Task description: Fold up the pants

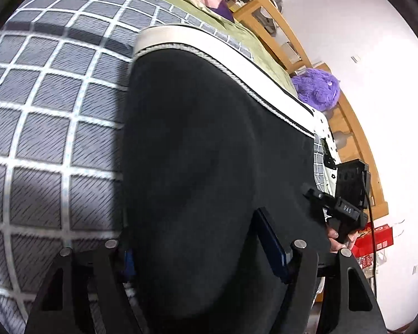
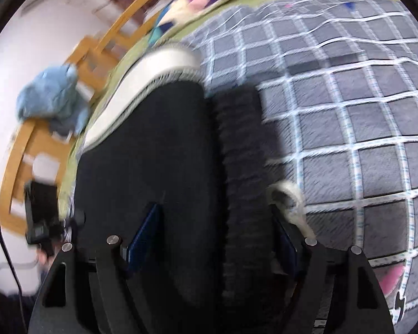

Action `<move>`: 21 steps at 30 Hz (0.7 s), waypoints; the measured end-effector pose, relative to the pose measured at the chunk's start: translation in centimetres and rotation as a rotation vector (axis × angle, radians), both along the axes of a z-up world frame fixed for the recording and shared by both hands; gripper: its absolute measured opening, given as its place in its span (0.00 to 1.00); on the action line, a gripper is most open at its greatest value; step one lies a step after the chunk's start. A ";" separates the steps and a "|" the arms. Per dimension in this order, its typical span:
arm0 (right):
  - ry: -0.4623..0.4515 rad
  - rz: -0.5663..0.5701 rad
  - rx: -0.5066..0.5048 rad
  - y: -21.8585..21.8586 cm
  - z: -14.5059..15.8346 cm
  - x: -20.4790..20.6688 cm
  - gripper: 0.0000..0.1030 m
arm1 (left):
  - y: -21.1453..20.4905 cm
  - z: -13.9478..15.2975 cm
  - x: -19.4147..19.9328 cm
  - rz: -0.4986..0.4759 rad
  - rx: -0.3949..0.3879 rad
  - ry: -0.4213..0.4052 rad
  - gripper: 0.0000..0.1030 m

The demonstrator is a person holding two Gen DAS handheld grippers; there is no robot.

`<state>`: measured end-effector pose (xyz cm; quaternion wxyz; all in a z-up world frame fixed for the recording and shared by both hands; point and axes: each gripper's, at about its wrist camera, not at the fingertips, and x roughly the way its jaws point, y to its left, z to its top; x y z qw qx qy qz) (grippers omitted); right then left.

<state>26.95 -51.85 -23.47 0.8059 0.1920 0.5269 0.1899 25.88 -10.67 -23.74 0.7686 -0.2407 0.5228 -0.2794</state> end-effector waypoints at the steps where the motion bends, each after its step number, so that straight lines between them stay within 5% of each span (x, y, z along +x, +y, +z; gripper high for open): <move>1: -0.003 0.010 -0.014 0.1 0.0 0.5 0.73 | -0.3 0.0 0.1 -0.002 0.007 0.009 0.52; 4: 0.020 -0.041 -0.026 0.4 0.3 0.6 0.60 | -0.9 1.9 0.2 -0.030 0.032 -0.017 0.29; 7: -0.039 -0.103 -0.005 0.6 3.7 -1.0 0.37 | -1.2 5.7 0.1 -0.074 0.053 -0.068 0.24; 10: -0.119 -0.102 -0.046 4.0 7.7 -3.1 0.35 | 1.5 9.4 -0.4 -0.075 0.059 -0.105 0.24; 14: -0.193 -0.067 0.037 9.7 10.4 -4.5 0.34 | 7.5 11.9 -1.7 -0.033 0.114 -0.113 0.24; 18: -0.098 -0.001 0.134 14.4 7.7 -2.8 0.34 | 12.5 10.6 -3.0 0.001 0.243 -0.082 0.26; 21: 0.008 0.044 0.015 18.6 3.4 -1.4 0.44 | 14.1 6.3 -2.8 0.025 0.313 0.023 0.36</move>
